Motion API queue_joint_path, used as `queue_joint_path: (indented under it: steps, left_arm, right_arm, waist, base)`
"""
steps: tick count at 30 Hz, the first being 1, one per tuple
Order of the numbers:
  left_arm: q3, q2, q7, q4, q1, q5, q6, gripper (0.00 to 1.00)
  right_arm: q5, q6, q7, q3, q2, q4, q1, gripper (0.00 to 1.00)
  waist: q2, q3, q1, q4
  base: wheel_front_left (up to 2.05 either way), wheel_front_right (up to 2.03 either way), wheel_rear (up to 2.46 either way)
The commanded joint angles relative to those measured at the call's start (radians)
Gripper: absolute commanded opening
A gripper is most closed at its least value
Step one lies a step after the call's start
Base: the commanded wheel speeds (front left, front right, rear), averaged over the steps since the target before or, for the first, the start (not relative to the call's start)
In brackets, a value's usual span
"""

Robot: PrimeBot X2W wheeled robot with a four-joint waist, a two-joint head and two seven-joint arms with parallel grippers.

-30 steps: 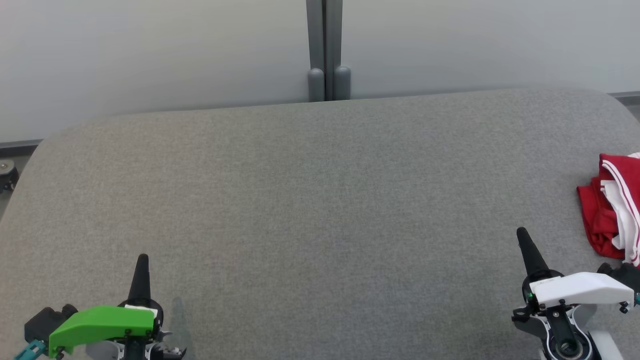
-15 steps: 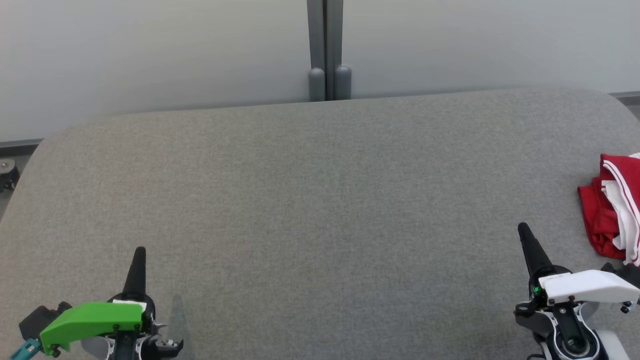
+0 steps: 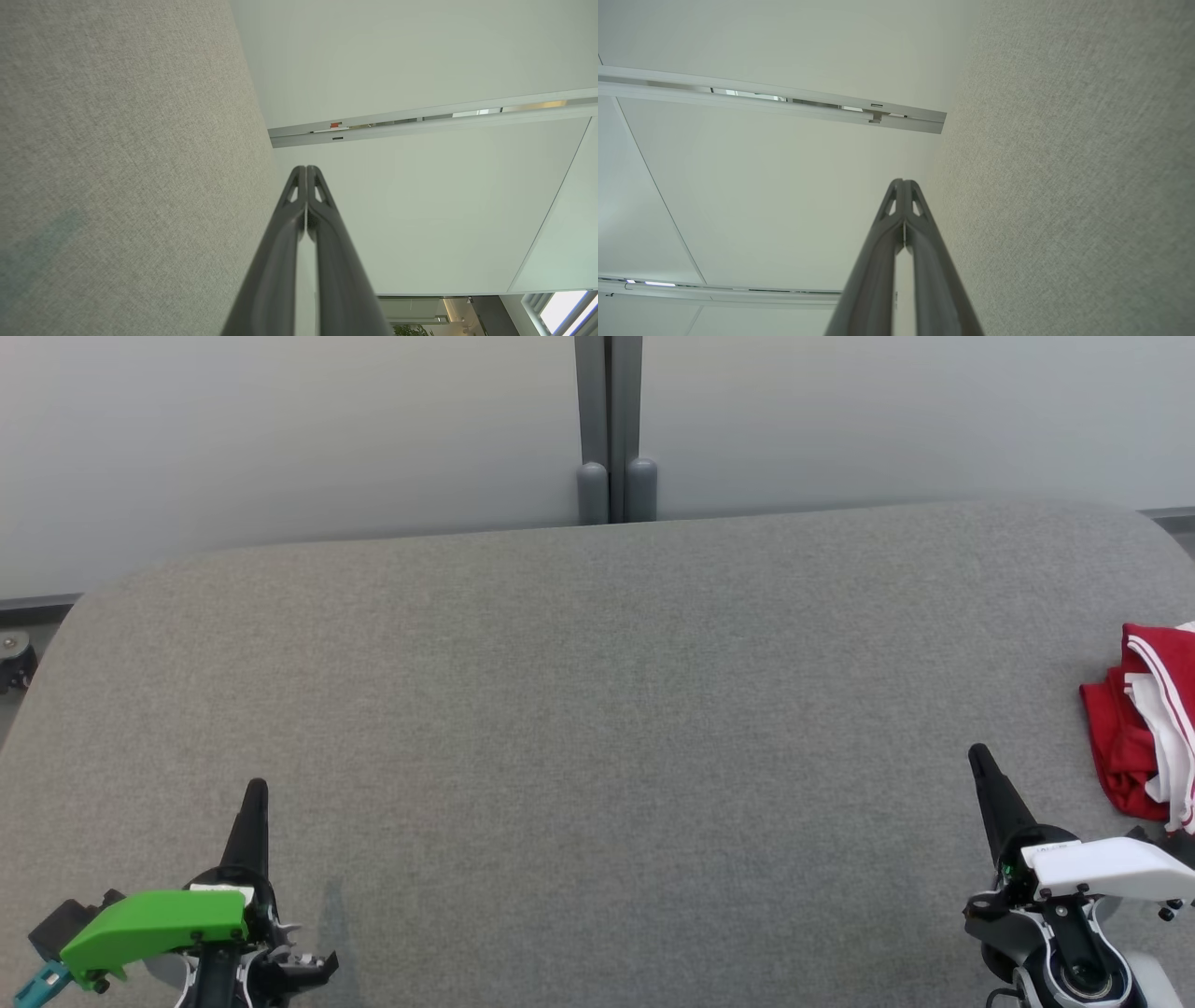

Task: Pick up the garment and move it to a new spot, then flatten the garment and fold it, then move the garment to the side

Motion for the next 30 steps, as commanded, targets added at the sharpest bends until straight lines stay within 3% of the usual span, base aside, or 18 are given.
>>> queue_joint_path:
  steps: [1, 19, 30]
  left_arm:
    - [0.006, 0.008, 0.006, -0.006, -0.016, -0.021, -0.005, 0.0]
    - [0.021, 0.008, 0.037, -0.019, -0.027, -0.14, -0.012, 0.0]
    - [0.021, 0.008, 0.04, -0.019, -0.027, -0.14, -0.01, 0.0]
  right_arm:
    - [0.021, 0.0, 0.007, -0.003, -0.006, -0.011, 0.011, 0.0]
    - [0.144, -0.001, 0.038, -0.008, -0.007, -0.033, 0.016, 0.0]
    - [0.145, -0.001, 0.04, -0.008, -0.007, -0.033, 0.016, 0.0]
  waist:
    - [0.0, 0.0, 0.0, 0.0]
    - [0.0, 0.001, 0.0, 0.002]
    - [0.0, 0.001, 0.0, 0.003]
  base:
    - [0.0, 0.0, 0.0]
    - [0.0, 0.0, 0.0]
    - [0.0, 0.0, 0.0]
